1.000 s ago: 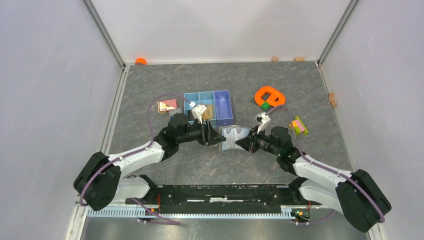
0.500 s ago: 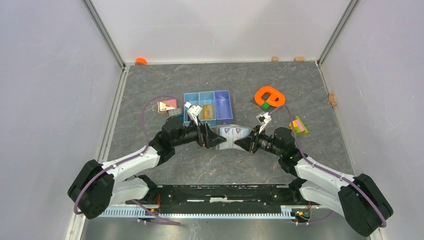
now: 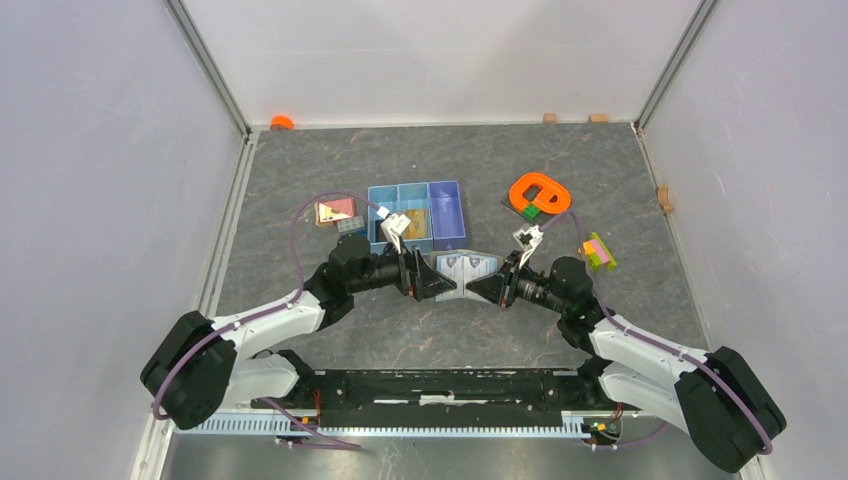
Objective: Take the credit cards out of the card holder
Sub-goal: Remove the credit card from the card holder.
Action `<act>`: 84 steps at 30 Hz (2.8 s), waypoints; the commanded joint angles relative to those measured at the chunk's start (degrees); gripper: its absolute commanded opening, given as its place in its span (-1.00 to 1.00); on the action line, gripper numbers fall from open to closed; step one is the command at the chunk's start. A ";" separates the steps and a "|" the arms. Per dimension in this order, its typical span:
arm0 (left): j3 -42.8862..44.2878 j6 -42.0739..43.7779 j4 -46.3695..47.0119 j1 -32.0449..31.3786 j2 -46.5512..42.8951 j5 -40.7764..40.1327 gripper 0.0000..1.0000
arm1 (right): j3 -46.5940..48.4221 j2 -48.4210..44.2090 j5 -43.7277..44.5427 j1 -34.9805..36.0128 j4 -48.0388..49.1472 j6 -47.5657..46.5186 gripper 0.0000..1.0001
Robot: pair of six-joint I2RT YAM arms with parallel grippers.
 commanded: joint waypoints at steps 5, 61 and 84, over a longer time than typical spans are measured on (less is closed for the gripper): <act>0.94 -0.51 2.96 -0.31 -1.23 0.68 1.00 | 0.17 0.02 -0.75 -0.30 3.47 0.28 -0.96; 1.12 -1.91 -5.67 3.06 -2.54 -7.17 -0.96 | -2.71 -20.42 7.16 -4.62 -4.13 -5.64 0.21; -0.02 -8.30 9.74 2.99 1.07 6.02 -0.96 | -2.07 2.18 -11.80 -4.64 16.74 7.82 -0.08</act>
